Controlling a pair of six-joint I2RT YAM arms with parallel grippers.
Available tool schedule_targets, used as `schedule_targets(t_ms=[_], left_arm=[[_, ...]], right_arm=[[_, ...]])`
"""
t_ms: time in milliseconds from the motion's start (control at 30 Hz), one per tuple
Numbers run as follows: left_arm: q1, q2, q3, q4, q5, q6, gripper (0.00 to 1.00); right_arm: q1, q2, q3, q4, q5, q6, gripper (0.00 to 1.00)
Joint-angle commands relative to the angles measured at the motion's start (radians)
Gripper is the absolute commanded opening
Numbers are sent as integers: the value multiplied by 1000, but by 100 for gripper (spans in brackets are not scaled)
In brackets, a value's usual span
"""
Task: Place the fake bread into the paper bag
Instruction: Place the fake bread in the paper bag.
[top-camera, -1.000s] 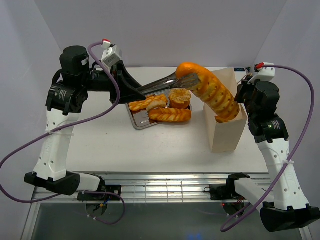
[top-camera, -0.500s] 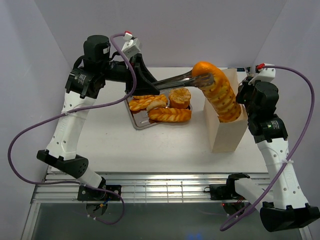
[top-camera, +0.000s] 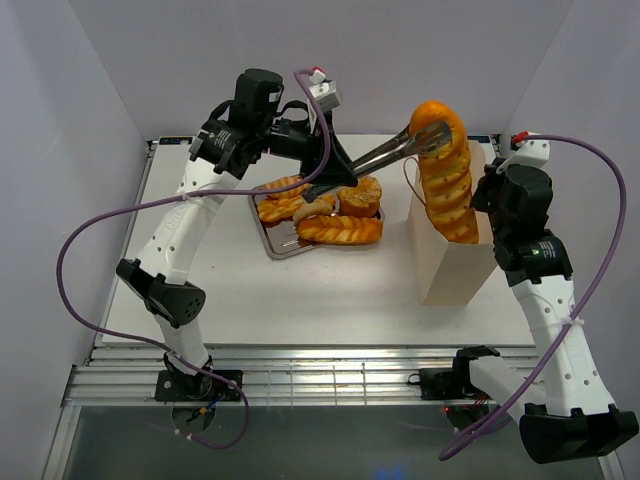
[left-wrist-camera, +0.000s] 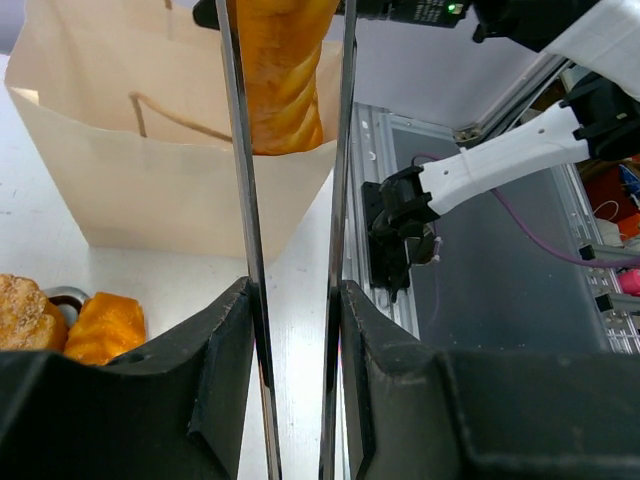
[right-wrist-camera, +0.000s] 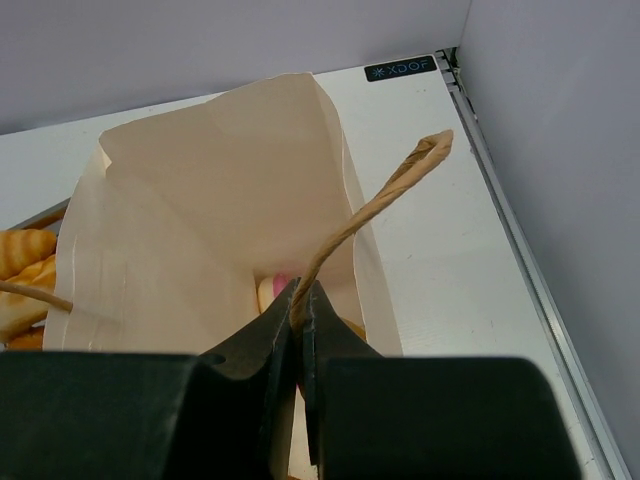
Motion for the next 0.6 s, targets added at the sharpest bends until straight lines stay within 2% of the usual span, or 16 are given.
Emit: schedule_targets(t_ms=[0,300,567], left_arm=[[-17,-15,5,15,-37,-9,0],[-19,-78,-204,217,-2,-137,0],[-37,-57,-226,251,3,-168,0]], right_arm=[[10,-28,-5,60,12,72,8],[10,-83,14,31,151,98,9],[10,-79,37,23,135,115,8]])
